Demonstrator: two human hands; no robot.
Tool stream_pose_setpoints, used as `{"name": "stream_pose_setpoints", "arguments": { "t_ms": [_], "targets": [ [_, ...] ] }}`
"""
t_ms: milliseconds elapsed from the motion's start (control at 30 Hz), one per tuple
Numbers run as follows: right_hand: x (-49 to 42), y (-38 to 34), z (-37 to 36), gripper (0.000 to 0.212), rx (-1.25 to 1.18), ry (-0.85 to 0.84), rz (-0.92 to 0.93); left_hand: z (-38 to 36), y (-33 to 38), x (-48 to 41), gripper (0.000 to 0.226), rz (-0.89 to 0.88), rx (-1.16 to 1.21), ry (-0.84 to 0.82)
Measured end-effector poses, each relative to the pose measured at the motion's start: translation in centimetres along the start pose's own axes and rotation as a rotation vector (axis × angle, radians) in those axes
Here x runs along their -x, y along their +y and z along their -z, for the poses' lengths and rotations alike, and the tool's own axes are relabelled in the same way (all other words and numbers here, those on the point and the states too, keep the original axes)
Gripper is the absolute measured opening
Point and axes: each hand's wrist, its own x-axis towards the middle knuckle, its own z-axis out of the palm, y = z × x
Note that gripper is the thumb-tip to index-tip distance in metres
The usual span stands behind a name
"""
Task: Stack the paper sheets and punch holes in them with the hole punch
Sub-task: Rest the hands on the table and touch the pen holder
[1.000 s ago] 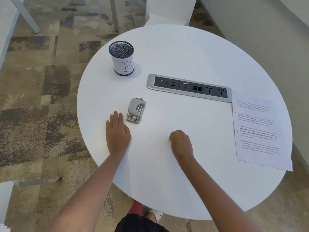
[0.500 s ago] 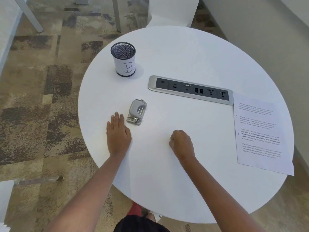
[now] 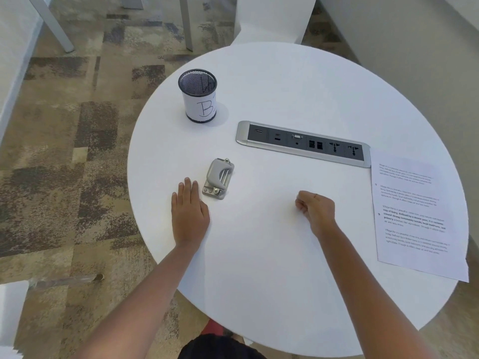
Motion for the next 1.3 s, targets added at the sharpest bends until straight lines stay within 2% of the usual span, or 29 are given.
{"name": "stream_pose_setpoints", "arguments": {
  "t_ms": [167,500,600,733,833,933,1033,1133,1300],
  "targets": [
    [-0.5,-2.2,-1.5,0.022,-0.31,-0.077,-0.099,0.7,-1.0,-1.8,0.047,-0.125,-0.009,-0.069],
    [-0.9,-8.2,-8.7,0.021,-0.359,-0.274,-0.023,1.2,-2.1,-6.2,0.051,-0.151,-0.046,-0.125],
    [-1.1,-10.4,-11.5,0.022,-0.311,-0.328,0.029,1.1,-2.3,-7.4,0.051,-0.159,-0.042,-0.121],
    [-1.6,-13.0,-15.1,0.036,-0.199,-0.383,0.152,1.0,-2.6,-8.9,0.05,-0.162,-0.045,-0.118],
    [-1.8,-15.0,-17.7,0.032,-0.032,-0.369,0.297,0.9,-2.7,-9.7,0.05,-0.162,-0.043,-0.125],
    [-2.3,-17.2,-19.9,0.052,0.124,-0.345,0.414,0.9,-2.9,-10.4,0.052,-0.16,-0.048,-0.129],
    [-2.9,-19.1,-21.7,0.045,0.29,-0.27,0.529,1.0,-2.8,-11.0,0.059,-0.157,-0.051,-0.137],
    [-3.3,-20.3,-23.0,0.021,0.427,-0.24,0.632,0.9,-2.9,-11.0,0.057,-0.155,-0.04,-0.133],
    [-3.8,-20.7,-23.7,0.021,0.565,-0.202,0.776,1.0,-2.8,-11.0,0.058,-0.154,-0.046,-0.136]
  ]
}}
